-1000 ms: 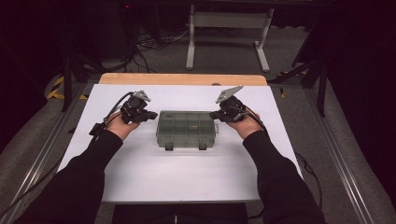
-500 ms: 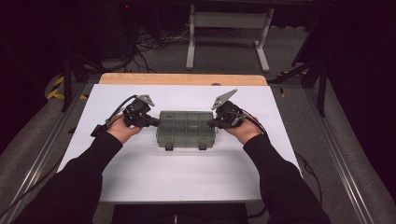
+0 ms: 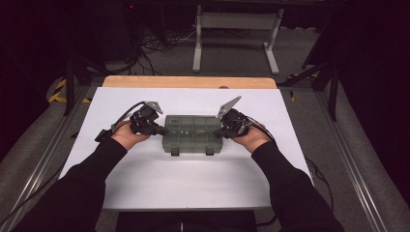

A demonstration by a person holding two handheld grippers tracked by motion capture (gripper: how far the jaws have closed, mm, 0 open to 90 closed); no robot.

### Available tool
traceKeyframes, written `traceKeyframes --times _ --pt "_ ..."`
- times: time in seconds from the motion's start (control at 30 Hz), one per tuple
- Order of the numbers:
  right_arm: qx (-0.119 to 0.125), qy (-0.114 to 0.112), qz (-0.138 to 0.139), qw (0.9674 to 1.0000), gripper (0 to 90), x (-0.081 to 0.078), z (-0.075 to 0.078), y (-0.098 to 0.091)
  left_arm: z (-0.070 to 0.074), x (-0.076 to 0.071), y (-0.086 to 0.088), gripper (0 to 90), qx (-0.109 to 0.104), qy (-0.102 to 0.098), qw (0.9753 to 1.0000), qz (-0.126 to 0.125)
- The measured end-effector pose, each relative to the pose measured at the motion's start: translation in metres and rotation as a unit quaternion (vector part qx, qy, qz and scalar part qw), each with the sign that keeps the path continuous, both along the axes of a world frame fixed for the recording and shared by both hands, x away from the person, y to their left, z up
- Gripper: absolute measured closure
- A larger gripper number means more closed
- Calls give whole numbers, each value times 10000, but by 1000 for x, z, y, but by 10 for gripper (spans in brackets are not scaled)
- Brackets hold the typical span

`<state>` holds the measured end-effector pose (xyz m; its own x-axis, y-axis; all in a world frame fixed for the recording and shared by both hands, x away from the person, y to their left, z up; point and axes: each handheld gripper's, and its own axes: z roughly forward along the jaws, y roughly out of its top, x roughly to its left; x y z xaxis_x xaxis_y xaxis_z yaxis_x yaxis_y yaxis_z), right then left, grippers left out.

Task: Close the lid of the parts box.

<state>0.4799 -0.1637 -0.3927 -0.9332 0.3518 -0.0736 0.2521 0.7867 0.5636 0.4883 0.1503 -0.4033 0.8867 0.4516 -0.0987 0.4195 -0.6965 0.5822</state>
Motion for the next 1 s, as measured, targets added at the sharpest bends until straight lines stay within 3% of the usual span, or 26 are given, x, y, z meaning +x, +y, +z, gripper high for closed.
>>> traceKeyframes --times 0.33,0.53,0.93,1.0 --pt "-100 88 26 9999 900 -2 -4 1 -2 0 -3 900 39 183 9997 -169" --pt "-115 104 38 9999 900 -3 -4 1 -2 0 -4 900 23 271 9995 -142" --pt "-104 -2 67 9999 900 -6 -6 1 -4 -1 -4 900 22 218 9997 -149" --pt "-110 -43 82 9999 900 -6 -6 1 -3 -2 -4 900 110 182 9996 -194"
